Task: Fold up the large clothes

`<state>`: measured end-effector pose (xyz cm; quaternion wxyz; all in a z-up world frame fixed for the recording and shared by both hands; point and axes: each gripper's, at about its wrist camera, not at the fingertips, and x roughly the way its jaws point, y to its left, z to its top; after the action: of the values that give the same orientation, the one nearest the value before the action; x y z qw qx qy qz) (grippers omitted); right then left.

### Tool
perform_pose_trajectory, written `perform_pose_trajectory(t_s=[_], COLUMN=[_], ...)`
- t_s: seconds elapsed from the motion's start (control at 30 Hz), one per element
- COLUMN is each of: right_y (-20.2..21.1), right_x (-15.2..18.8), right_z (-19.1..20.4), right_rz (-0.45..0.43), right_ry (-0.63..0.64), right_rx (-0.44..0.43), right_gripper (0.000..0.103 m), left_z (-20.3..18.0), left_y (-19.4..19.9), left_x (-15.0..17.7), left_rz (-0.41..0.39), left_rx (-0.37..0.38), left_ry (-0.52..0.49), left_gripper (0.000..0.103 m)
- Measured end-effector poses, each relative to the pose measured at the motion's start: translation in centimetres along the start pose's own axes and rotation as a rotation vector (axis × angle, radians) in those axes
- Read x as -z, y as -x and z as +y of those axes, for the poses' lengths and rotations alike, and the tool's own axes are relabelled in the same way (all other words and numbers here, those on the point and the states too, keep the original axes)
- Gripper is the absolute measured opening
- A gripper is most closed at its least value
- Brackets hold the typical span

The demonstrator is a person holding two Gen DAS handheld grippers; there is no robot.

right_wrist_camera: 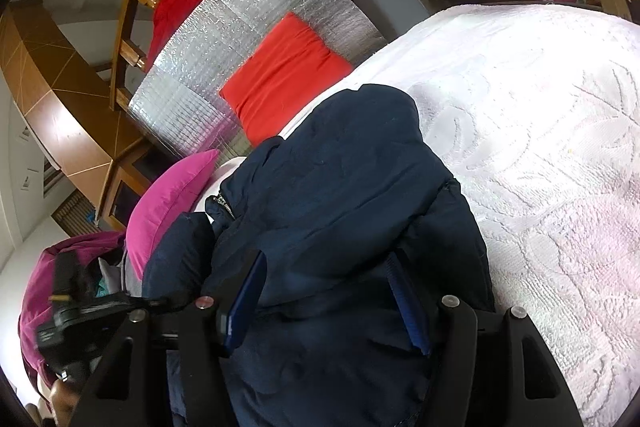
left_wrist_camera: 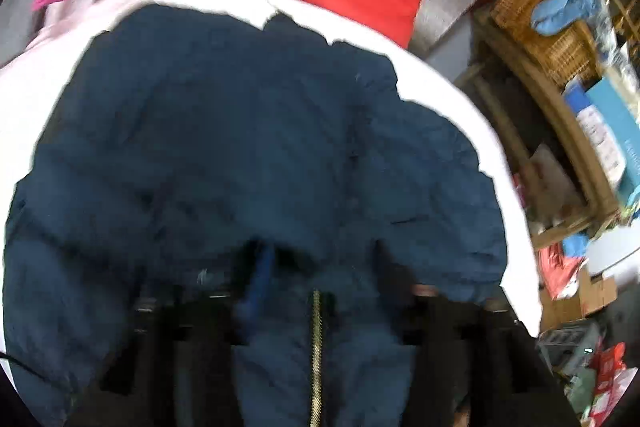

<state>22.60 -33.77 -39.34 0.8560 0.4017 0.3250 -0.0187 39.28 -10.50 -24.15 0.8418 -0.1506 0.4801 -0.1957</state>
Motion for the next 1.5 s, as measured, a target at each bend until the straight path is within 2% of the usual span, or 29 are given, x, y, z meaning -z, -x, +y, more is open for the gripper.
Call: perform_pose_trajectory(t_s=[0.03, 0.17, 0.27, 0.37, 0.47, 0.53, 0.63, 0.67, 0.73, 0.77, 0.93, 1.03, 1.17, 1.27, 1.33, 1.4, 1.43, 1.5], right_y=[0.0, -0.1, -0.2, -0.3, -0.5, -0.7, -1.1, -1.2, -1.0, -1.2, -3.4, -5.9, -9.8, -12.8, -14.1, -14.7, -14.9, -14.4], right_x=[0.0, -0.1, -0.1, -0.1, -0.1, 0.0, -0.1, -0.1, 0.3, 0.5, 2.5, 4.2, 6.8, 8.7, 8.7, 7.4, 6.8, 4.6], right_z=[0.0, 0.0, 0.0, 0.2, 0.5, 1.0, 3.6, 4.6, 8.5, 10.3, 20.1, 24.7, 27.1, 27.7, 27.5, 26.8, 26.6, 25.2], right_rz=[0.000, 0.002, 0.006, 0.012, 0.020, 0.032, 0.082, 0.093, 0.080, 0.085, 0.160, 0.210, 0.283, 0.297, 0.293, 0.294, 0.287, 0.250], right_ry=[-0.001, 0.000, 0.004, 0.012, 0.025, 0.047, 0.163, 0.208, 0.362, 0.428, 0.761, 0.949, 1.138, 1.251, 1.245, 1.105, 1.040, 0.890], right_rx=[0.001, 0.007, 0.014, 0.028, 0.051, 0.087, 0.164, 0.158, 0.155, 0.141, 0.039, 0.013, 0.070, 0.162, 0.211, 0.212, 0.209, 0.202], right_gripper=[0.067, 0.067, 0.067, 0.067, 0.067, 0.067, 0.072, 0.072, 0.072, 0.072, 0.076, 0.082, 0.082, 0.082, 0.077, 0.053, 0.047, 0.029], left_z=[0.0, 0.5, 2.7, 6.7, 11.6, 15.0, 17.3, 17.6, 18.4, 18.5, 18.9, 19.4, 20.0, 19.8, 19.7, 19.7, 19.7, 19.7], left_y=[1.6, 5.7, 8.4, 10.0, 10.4, 10.8, 10.7, 10.0, 9.2, 9.0, 9.2, 9.8, 9.8, 10.1, 10.0, 10.1, 9.9, 9.8], left_x=[0.8, 3.3, 4.4, 4.2, 3.5, 2.9, 2.9, 2.8, 2.9, 2.8, 1.8, 1.5, 1.2, 1.0, 0.8, 0.8, 0.7, 0.6], left_rz=[-0.060, -0.223, -0.355, -0.408, -0.360, -0.319, -0.327, -0.313, -0.281, -0.277, -0.280, -0.277, -0.283, -0.291, -0.288, -0.289, -0.290, -0.289], left_rx=[-0.012, -0.005, -0.090, -0.244, -0.329, -0.357, -0.433, -0.421, -0.327, -0.316, -0.297, -0.330, -0.337, -0.346, -0.343, -0.343, -0.342, -0.338], left_ry=[0.014, 0.073, 0.139, 0.202, 0.371, 0.463, 0.489, 0.512, 0.555, 0.558, 0.578, 0.591, 0.607, 0.605, 0.602, 0.602, 0.603, 0.605], left_gripper=[0.074, 0.075, 0.075, 0.075, 0.075, 0.075, 0.075, 0.075, 0.075, 0.075, 0.075, 0.075, 0.075, 0.075, 0.075, 0.075, 0.075, 0.075])
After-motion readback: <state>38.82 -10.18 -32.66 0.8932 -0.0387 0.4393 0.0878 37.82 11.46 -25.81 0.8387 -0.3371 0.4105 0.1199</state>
